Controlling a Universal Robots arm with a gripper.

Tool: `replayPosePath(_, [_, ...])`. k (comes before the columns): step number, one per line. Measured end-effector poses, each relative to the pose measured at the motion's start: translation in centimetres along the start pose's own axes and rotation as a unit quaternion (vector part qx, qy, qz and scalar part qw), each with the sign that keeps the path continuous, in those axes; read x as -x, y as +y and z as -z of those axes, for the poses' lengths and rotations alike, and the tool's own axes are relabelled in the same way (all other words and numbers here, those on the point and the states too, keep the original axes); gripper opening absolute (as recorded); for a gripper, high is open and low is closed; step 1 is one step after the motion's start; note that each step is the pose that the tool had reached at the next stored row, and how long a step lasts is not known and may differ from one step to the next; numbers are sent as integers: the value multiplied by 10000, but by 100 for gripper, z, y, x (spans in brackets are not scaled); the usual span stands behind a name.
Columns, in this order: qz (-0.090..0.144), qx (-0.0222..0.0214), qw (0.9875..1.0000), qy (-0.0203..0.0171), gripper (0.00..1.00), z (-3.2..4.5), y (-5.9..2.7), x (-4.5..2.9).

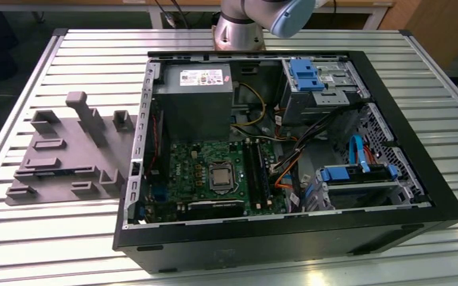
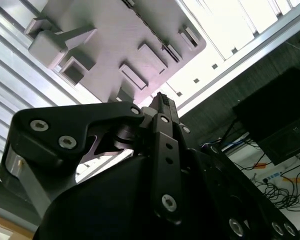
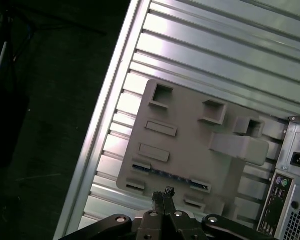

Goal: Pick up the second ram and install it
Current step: 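Pick up the second ram and move it above second insertion slot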

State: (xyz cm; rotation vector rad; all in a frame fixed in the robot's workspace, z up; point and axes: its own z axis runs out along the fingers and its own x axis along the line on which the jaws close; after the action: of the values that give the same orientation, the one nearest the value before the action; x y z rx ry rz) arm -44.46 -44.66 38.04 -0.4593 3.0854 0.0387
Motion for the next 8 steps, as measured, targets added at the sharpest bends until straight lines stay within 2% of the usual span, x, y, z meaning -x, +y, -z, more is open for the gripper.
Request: replayPosePath(8, [227,6,9997,4,11,-4,0,0])
